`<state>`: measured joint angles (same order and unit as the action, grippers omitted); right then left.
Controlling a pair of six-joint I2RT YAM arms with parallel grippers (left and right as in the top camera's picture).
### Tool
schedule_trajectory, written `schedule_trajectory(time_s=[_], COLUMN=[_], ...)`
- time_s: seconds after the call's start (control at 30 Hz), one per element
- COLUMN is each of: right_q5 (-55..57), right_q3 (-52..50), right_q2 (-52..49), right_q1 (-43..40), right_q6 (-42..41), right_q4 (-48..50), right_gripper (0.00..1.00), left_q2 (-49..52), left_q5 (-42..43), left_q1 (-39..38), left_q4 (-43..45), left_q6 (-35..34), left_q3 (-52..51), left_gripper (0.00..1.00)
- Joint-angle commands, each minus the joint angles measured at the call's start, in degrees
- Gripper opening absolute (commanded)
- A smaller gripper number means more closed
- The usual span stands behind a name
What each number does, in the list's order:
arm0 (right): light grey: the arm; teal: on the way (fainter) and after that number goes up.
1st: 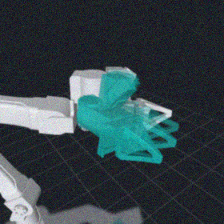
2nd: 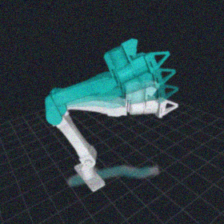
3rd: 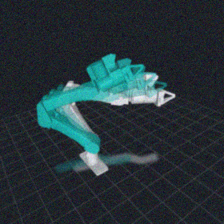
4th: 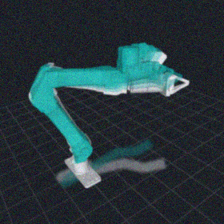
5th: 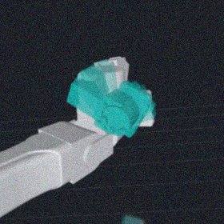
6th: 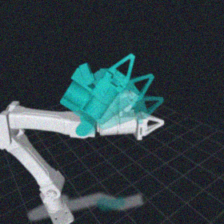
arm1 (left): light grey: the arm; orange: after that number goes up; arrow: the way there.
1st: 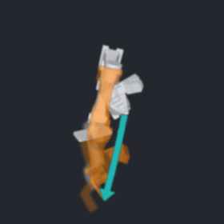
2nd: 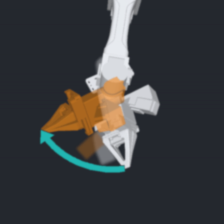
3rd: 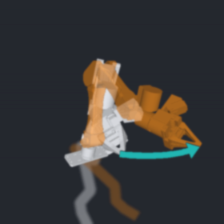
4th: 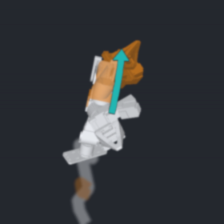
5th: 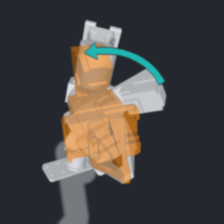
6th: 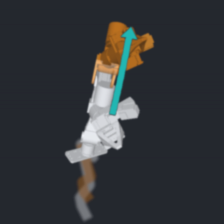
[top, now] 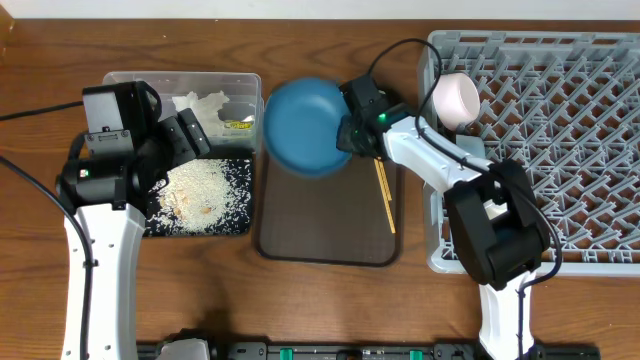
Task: Sort waste into correct bins and load items into the dishwasher rack
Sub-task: 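Reach right gripper to teal plate edge and grasp it, then lift teal plate with right gripper and stand it in rack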
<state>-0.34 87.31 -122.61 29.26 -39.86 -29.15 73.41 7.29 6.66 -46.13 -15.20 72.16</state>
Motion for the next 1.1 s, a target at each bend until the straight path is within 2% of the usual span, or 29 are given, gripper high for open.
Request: schedule_trajectory(time_s=[0.0,0.23,0.43,0.6,0.8,0.87,1.07], right_q5=[0.55,-0.28,0.52,12.96,34.88,41.62,58.01], right_q3=[-0.42,0.17,2.84,4.02,4.0,4.0,3.87], right_q2=[-0.61,-0.15,5.62,15.72,27.87,30.27,32.22], right_q1=[-0.22,-0.81,-0.92,-0.92,-1.97,-3.06,-10.12], right_q6=[-0.37,0.44,11.85,21.59,31.91,33.88,46.53], right_q4=[-0.37,-0.17,-0.94,-3.28,-6.93,-7.82,-11.45], right_gripper=[0.01,0.01,0.01,0.01,0.01,0.01,0.01], left_q2=[0.33,0.33,0.33,0.33,0.33,0.33,0.33], left_q5=[-0.48,-0.5,-0.48,-0.48,-0.48,-0.48,-0.48], left_q1=[0.17,0.17,0.17,0.17,0.17,0.17,0.17], left_q4=[-0.11,-0.11,-0.11,-0.11,-0.11,-0.11,-0.11], left_q6=[0.07,0.07,0.07,0.07,0.07,0.07,0.07], left_q3=[0.87,0.87,0.87,0.87,0.87,0.87,0.87], left_gripper=[0.91,0.91,0.91,0.91,0.91,0.91,0.91])
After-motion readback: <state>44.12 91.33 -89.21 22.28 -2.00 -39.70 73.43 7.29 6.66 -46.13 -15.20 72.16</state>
